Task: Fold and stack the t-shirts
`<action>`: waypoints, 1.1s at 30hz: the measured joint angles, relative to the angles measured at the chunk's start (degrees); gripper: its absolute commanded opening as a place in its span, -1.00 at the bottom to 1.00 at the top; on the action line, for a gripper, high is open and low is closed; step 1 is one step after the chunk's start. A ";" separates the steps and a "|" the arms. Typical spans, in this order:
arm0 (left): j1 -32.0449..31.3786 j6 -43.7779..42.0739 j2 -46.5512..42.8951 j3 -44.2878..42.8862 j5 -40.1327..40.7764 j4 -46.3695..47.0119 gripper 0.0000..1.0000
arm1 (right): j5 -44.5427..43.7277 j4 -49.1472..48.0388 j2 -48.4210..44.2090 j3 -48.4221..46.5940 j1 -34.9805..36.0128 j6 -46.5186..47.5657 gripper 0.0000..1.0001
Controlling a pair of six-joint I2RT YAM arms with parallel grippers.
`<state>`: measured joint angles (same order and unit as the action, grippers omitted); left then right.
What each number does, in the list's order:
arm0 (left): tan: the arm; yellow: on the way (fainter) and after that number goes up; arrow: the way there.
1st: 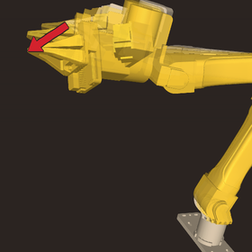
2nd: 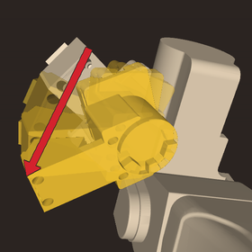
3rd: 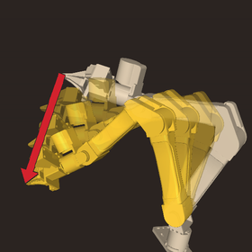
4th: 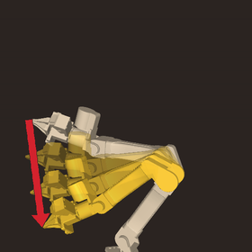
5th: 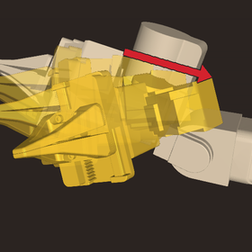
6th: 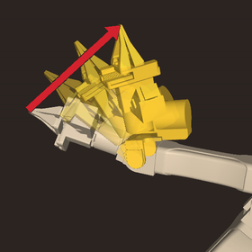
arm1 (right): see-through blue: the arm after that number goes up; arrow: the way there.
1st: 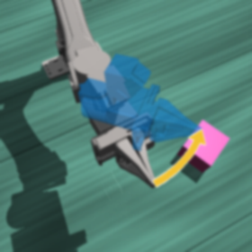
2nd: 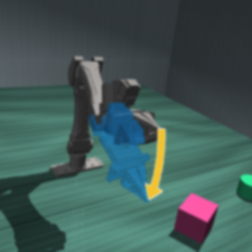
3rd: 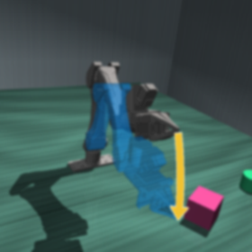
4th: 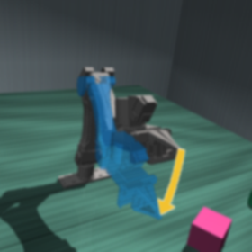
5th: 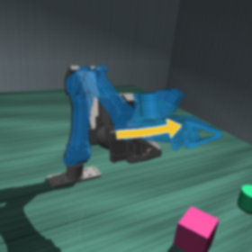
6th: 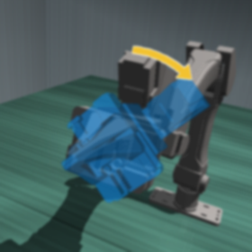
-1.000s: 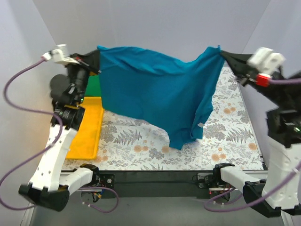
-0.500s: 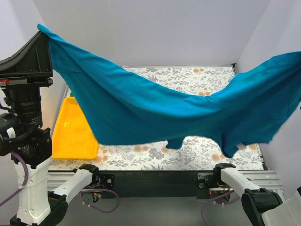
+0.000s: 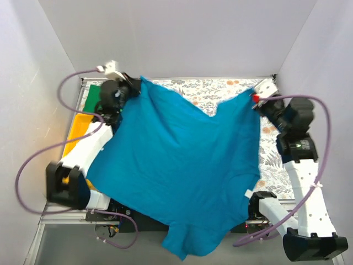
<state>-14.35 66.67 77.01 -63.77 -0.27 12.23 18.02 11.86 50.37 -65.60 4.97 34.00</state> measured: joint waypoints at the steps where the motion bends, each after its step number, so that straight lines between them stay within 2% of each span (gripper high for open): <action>1: 0.00 -0.17 3.67 1.03 -0.28 -0.09 -1.00 | -0.52 -0.57 -0.59 4.74 0.00 1.11 -0.97; 6: 0.00 -1.97 23.65 -1.75 -2.19 -2.73 -1.00 | -4.22 -10.38 -1.73 23.91 -0.20 6.78 -0.97; 11: 0.00 -3.58 36.59 -13.57 -3.26 -6.62 -1.00 | -6.71 -20.35 7.87 30.32 -2.80 8.74 -0.97; 17: 0.00 -4.42 40.59 -20.72 -2.10 -8.59 -1.00 | -9.09 -28.68 18.91 29.44 -7.13 8.46 -0.97; 23: 0.00 -4.98 42.07 -24.04 2.36 -9.70 -1.00 | -8.57 -30.93 28.33 22.86 -7.93 3.30 -0.97; 33: 0.55 -7.13 42.14 -24.15 10.80 -10.60 -1.00 | -7.50 -31.82 30.42 13.27 -5.14 -6.80 -0.97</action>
<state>-13.80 59.55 119.15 -87.92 10.52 1.63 10.52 -19.97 80.79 -52.34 -0.16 27.20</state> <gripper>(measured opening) 0.014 0.021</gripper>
